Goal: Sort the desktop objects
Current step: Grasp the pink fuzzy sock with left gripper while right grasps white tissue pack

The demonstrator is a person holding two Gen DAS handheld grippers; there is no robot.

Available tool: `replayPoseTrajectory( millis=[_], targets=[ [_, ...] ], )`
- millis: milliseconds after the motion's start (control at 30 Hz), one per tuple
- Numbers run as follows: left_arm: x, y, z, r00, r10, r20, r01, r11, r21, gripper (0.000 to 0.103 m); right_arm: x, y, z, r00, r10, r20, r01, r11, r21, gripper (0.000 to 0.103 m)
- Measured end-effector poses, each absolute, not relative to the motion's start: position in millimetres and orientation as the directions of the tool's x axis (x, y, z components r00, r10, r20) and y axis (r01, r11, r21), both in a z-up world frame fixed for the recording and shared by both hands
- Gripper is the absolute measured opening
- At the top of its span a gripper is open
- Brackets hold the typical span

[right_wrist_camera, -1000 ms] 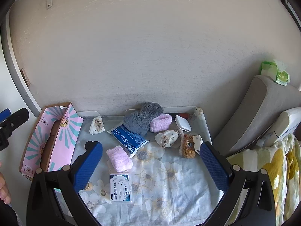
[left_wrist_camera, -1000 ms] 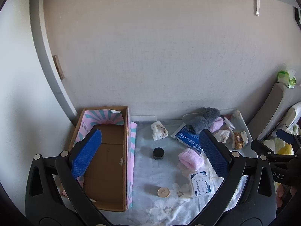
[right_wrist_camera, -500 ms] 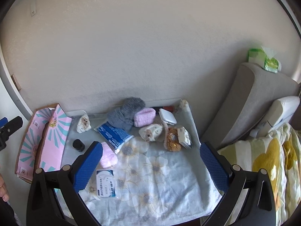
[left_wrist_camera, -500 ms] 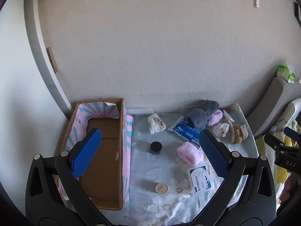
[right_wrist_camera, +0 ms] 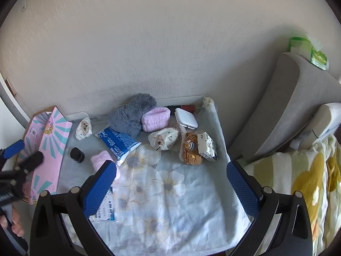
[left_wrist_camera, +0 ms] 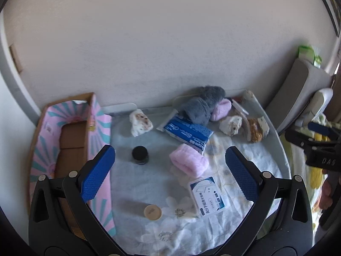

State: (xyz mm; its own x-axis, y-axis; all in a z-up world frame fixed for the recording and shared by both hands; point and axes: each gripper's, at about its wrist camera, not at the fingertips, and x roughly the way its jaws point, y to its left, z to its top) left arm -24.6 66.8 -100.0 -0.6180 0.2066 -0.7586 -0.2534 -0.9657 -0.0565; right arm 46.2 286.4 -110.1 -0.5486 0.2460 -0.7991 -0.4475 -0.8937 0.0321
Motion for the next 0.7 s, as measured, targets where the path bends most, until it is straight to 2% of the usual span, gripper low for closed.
replayPoseTrajectory(
  millis=[300, 400, 467, 567, 633, 700],
  targets=[
    [-52.5, 105.1, -176.0, -0.52, 0.168, -0.837, -0.202, -0.977, -0.07, 0.102, 52.0, 323.1, -166.8, -0.538, 0.254, -0.803, -0.452, -0.892, 0.021, 0.102],
    [-63.0, 109.3, -196.2, -0.489, 0.155, -0.858, -0.173, -0.982, -0.078, 0.101, 48.3, 332.9, -175.6, -0.546, 0.244, -0.802, -0.416, -0.909, 0.006, 0.098],
    [-67.8, 111.0, -204.0, -0.473, 0.15, -0.869, -0.156, -0.984, -0.084, 0.099, 45.2, 341.0, -176.9, -0.575, 0.229, -0.785, -0.352, -0.936, -0.015, 0.097],
    [-72.7, 114.7, -212.5, -0.451, 0.152, -0.88, -0.14, -0.985, -0.098, 0.097, 37.6, 359.3, -175.5, -0.635, 0.116, -0.764, -0.136, -0.99, -0.036, 0.095],
    [-75.8, 117.9, -217.1, -0.445, 0.148, -0.883, -0.138, -0.986, -0.096, 0.097, 28.4, 373.8, -174.9, -0.637, 0.022, -0.771, 0.036, -0.998, -0.058, 0.095],
    [-77.7, 121.5, -221.0, -0.438, 0.135, -0.889, -0.135, -0.987, -0.084, 0.096, 18.4, 383.9, -177.2, -0.607, -0.02, -0.794, 0.138, -0.987, -0.081, 0.095]
  ],
)
